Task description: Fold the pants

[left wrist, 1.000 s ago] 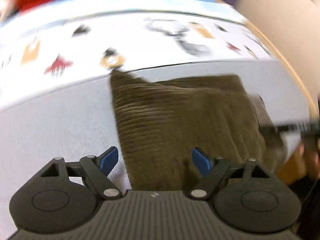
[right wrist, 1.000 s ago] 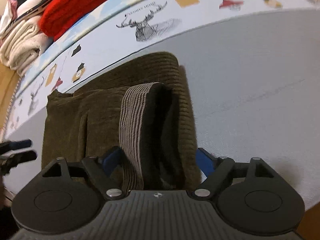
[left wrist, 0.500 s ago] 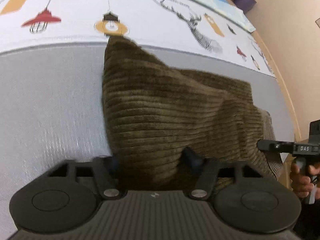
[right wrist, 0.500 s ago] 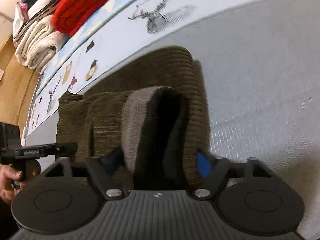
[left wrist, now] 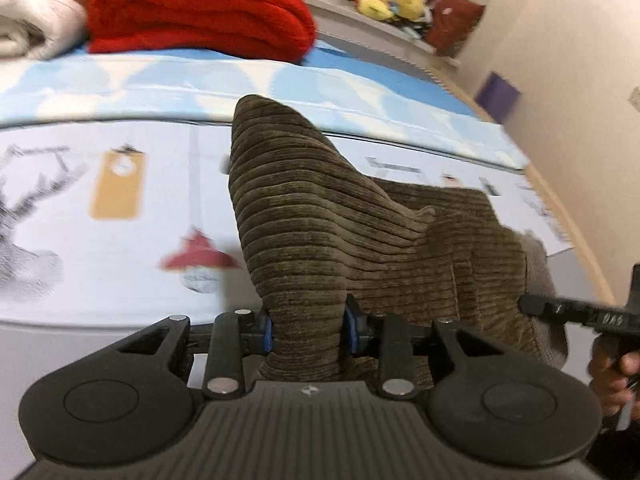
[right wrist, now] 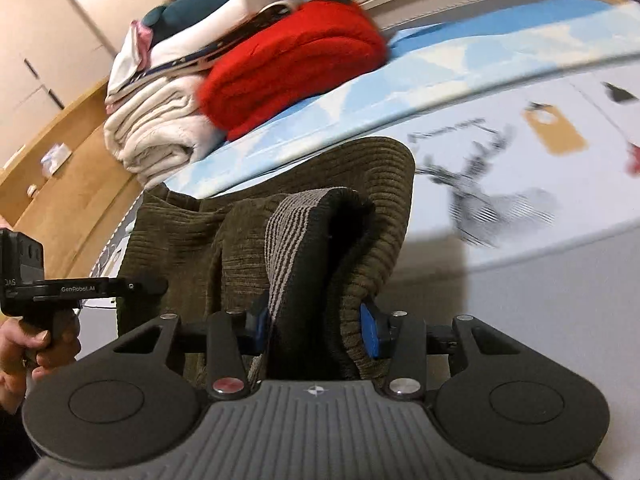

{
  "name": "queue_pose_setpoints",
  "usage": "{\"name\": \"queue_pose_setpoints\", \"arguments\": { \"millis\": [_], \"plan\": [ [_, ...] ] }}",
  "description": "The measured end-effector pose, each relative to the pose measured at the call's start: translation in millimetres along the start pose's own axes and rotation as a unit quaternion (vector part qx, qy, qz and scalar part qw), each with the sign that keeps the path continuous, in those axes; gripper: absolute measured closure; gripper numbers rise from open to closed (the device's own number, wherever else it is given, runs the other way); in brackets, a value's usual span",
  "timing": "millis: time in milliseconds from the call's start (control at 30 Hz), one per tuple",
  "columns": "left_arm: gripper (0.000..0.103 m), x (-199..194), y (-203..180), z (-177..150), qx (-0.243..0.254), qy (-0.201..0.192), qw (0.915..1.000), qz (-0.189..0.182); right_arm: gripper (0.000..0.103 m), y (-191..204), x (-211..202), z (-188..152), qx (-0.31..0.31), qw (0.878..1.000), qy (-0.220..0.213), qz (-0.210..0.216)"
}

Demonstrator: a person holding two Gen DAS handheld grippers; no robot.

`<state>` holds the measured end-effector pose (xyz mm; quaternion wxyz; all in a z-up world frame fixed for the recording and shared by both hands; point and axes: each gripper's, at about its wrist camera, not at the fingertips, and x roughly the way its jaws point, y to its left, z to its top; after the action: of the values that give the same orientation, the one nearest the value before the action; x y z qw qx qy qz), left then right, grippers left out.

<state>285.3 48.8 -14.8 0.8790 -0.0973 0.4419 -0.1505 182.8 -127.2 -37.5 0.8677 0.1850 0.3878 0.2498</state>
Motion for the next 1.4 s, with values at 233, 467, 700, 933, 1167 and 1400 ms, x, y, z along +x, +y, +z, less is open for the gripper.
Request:
{"name": "queue_pose_setpoints", "arguments": {
  "millis": [233,467,700,933,1167,1400],
  "plan": [
    [0.057,-1.5,40.3,2.1,-0.024,0.006,0.9939,0.108,0.051,2.9,59.8,17.2,0.050,0.992,0.005,-0.112],
    [0.041,22.5,23.1,-51.8,0.066,0.146,0.9848,0.067,0.039,20.2,68.1,-8.4,-0.046,0.985,0.100,-0.133],
    [0.017,-62.9,-11.6,-59.0,0.029,0.007,0.9878,0.153,0.042,39.1,-7.1,-7.3,-0.008,0.989,0.010,-0.150],
    [0.011,-159.7,-98.8,-126.3,0.062,-0.117,0.9743,0.182,0.010,120.7,-90.0,-65.6,-0.122,0.974,-0.085,-0.173],
    [0.000,-175.4,-135.4,-180.5,0.016,-0.129,0.9746,0.182,0.003,149.1,-108.2,-107.8,-0.087,0.969,-0.124,-0.195],
    [0.000,-153.5,-125.2,-185.2,-0.012,-0.070,0.9740,0.215,0.003,151.1,-92.6,-116.1,-0.089,0.967,-0.089,-0.222]
  ]
}}
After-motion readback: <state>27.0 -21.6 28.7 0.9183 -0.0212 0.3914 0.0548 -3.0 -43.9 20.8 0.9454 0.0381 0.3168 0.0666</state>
